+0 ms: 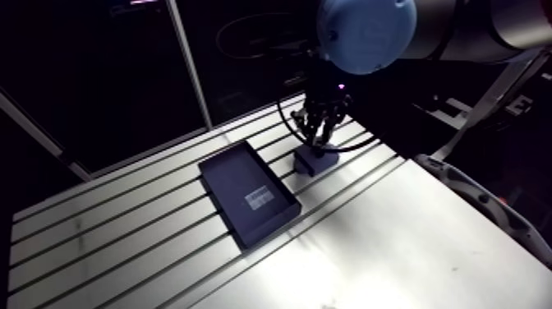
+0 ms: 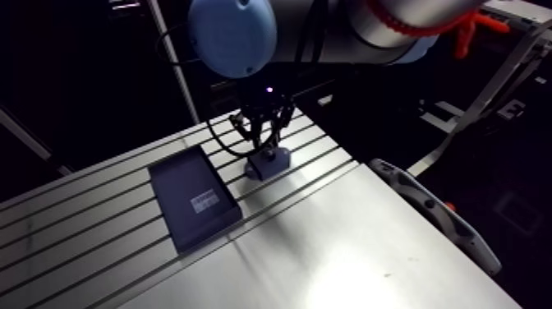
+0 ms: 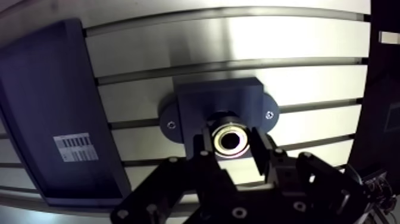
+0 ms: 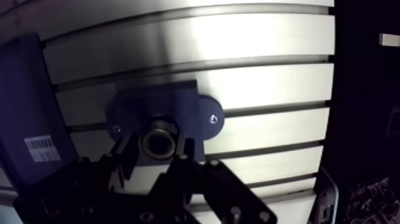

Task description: Pick up the bearing and press it into the housing until flush.

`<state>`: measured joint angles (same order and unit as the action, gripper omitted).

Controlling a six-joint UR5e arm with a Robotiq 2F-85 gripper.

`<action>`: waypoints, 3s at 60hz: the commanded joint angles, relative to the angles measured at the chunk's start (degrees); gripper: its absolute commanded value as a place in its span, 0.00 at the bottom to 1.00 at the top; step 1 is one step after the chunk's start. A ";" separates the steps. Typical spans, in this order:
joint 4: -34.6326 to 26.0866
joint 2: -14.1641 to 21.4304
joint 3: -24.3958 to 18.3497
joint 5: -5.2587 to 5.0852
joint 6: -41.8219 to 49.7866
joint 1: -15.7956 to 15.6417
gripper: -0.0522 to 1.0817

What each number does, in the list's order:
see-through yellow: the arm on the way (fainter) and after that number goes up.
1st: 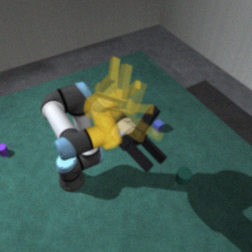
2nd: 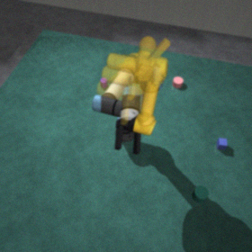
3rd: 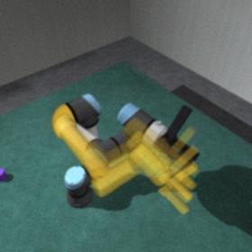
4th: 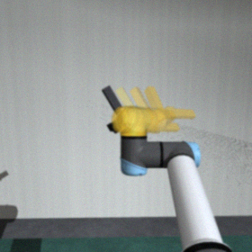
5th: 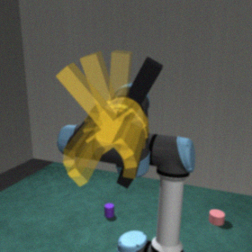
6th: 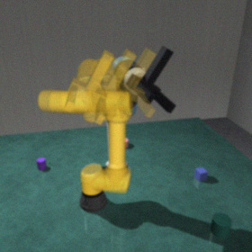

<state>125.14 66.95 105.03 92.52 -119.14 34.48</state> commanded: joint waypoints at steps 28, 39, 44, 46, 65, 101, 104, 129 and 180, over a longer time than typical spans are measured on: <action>0.07 -1.07 -0.13 0.08 0.09 -0.02 0.65; 0.07 -1.52 -0.13 0.16 0.09 -0.02 0.65; 0.07 -1.61 -0.22 0.15 0.09 -0.02 0.65; 0.07 -1.61 -0.22 0.09 0.09 -0.02 0.65; 0.07 -1.52 -0.32 0.07 0.09 -0.11 0.65; 0.07 -1.61 -0.14 0.16 0.17 -0.11 0.65; 0.07 -1.53 -0.13 0.16 0.17 -0.11 0.65; 0.14 -1.61 -0.05 0.16 0.17 -0.11 0.65; 0.24 -2.07 -0.13 0.16 0.35 -0.12 0.65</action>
<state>125.38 64.82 104.96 92.68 -118.80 34.30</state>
